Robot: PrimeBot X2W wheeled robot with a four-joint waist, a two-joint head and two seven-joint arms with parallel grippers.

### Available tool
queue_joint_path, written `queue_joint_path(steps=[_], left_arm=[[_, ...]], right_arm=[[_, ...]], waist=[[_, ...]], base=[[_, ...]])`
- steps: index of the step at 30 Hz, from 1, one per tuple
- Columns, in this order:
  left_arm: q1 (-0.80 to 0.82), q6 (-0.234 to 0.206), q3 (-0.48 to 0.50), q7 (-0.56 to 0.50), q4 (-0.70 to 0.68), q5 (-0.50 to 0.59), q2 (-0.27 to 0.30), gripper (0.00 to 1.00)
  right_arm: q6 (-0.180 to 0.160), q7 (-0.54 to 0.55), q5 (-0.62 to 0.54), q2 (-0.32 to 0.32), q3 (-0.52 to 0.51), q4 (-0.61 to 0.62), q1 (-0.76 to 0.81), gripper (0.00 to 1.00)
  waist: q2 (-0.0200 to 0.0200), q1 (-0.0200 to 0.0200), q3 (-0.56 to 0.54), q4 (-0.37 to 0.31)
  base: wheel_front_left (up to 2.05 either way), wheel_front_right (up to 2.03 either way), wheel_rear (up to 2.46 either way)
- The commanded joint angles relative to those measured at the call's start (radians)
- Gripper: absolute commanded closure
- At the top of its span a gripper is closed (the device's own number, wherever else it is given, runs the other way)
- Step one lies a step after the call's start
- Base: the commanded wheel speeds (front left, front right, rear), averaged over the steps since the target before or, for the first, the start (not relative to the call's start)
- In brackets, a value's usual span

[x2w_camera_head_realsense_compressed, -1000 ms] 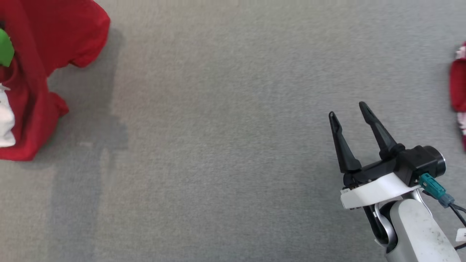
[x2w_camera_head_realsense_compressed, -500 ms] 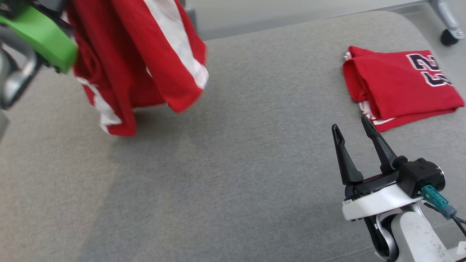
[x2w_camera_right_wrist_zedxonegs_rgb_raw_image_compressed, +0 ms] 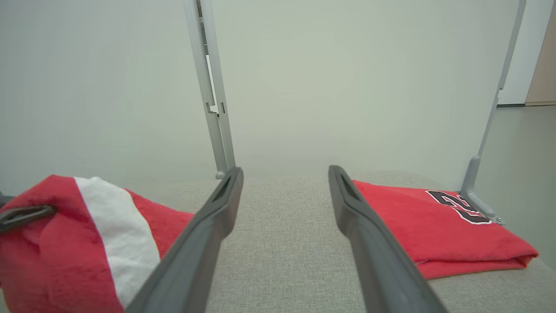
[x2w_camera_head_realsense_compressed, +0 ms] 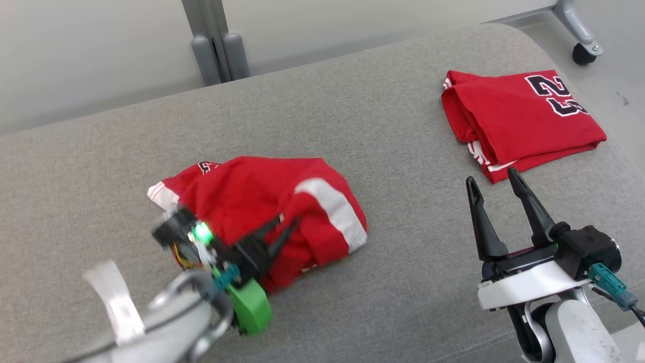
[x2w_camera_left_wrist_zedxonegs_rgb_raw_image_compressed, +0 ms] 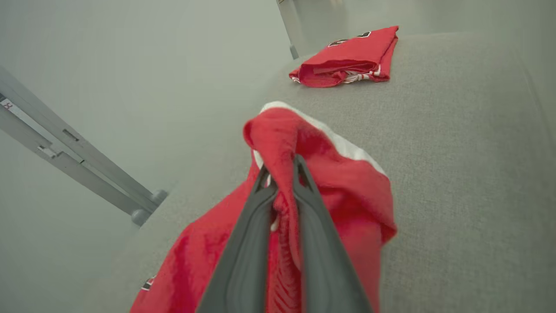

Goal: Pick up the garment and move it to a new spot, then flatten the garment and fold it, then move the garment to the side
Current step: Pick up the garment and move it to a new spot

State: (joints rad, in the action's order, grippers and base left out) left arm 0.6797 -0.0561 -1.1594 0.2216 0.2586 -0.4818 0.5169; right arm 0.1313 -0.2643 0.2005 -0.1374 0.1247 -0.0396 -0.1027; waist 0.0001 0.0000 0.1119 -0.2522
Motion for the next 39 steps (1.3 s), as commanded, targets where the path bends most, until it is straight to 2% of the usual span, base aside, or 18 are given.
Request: queue_joint_path(steps=[1, 3, 4, 5, 6, 10, 14, 20, 24, 27, 30, 33, 39], left_arm=[[-0.042, -0.019, -0.004, 0.013, 0.014, -0.008, -0.021, 1.0], [-0.098, -0.041, -0.001, 0.028, 0.036, -0.027, -0.051, 1.0], [-0.124, -0.046, 0.003, 0.033, 0.045, -0.037, -0.071, 0.78], [-0.139, -0.051, 0.008, 0.038, 0.047, -0.038, -0.088, 0.51], [-0.152, -0.057, 0.013, 0.04, 0.047, -0.034, -0.107, 0.0], [-0.188, -0.064, 0.043, 0.044, -0.017, 0.018, -0.159, 0.0], [-0.257, -0.092, 0.16, 0.043, -0.158, 0.036, -0.171, 0.0], [-0.438, -0.161, 0.426, 0.042, -0.329, -0.008, -0.163, 0.0], [-0.57, -0.18, 0.613, 0.042, -0.348, -0.01, -0.165, 0.0], [-0.661, -0.187, 0.742, 0.042, -0.341, 0.029, -0.186, 0.0], [-0.743, -0.165, 0.851, 0.042, -0.338, 0.044, -0.244, 0.0], [-0.818, -0.106, 0.932, 0.042, -0.315, 0.074, -0.3, 0.0], [-0.895, 0.016, 1.015, 0.042, -0.261, 0.157, -0.391, 0.0]], right_arm=[[-0.001, 0.0, -0.001, 0.002, -0.002, 0.004, 0.011, 0.0], [-0.001, 0.0, -0.004, 0.002, -0.004, 0.003, 0.013, 0.0], [-0.001, 0.0, -0.005, 0.002, -0.006, 0.002, 0.014, 0.0], [-0.001, 0.0, -0.006, 0.0, -0.007, 0.001, 0.017, 0.0], [-0.001, 0.0, -0.007, -0.002, -0.01, 0.0, 0.02, 0.0], [-0.001, 0.0, -0.008, -0.009, -0.008, -0.009, 0.03, 0.0], [-0.001, 0.0, 0.0, -0.013, -0.004, -0.019, 0.042, 0.0], [-0.001, 0.0, 0.014, -0.017, -0.002, -0.033, 0.07, 0.0], [-0.001, 0.0, 0.022, -0.01, -0.01, -0.032, 0.091, 0.0], [-0.001, 0.0, 0.023, -0.004, -0.017, -0.033, 0.114, 0.0], [-0.001, 0.0, 0.028, 0.003, -0.021, -0.04, 0.136, 0.0], [-0.001, 0.0, 0.037, 0.015, -0.032, -0.044, 0.162, 0.0], [-0.001, 0.0, 0.045, 0.025, -0.036, -0.041, 0.208, 0.0]], waist=[[-0.0001, 0.0, 0.011, 0.014], [-0.0001, 0.0, 0.018, 0.028], [-0.0001, 0.0, 0.019, 0.038], [-0.0001, 0.0, 0.019, 0.049], [-0.0001, 0.0, 0.018, 0.062], [-0.0001, 0.0, -0.003, 0.11], [-0.0001, 0.0, -0.043, 0.15], [-0.0001, 0.0, -0.109, 0.204], [-0.0001, 0.0, -0.139, 0.232], [-0.0001, 0.0, -0.157, 0.246], [-0.0001, 0.0, -0.172, 0.254], [-0.0001, 0.0, -0.183, 0.257], [-0.0001, 0.0, -0.191, 0.257]], base=[[0.0, 0.0, 0.0], [0.0, 0.0, 0.0], [0.0, 0.0, 0.0], [0.0, 0.0, 0.0], [0.0, 0.0, 0.0], [0.0, 0.0, 0.0], [0.0, 0.0, 0.0], [0.0, 0.0, 0.0], [0.0, 0.0, 0.0], [0.0, 0.0, 0.0], [0.0, 0.0, 0.0], [0.0, 0.0, 0.0], [0.0, 0.0, 0.0]])
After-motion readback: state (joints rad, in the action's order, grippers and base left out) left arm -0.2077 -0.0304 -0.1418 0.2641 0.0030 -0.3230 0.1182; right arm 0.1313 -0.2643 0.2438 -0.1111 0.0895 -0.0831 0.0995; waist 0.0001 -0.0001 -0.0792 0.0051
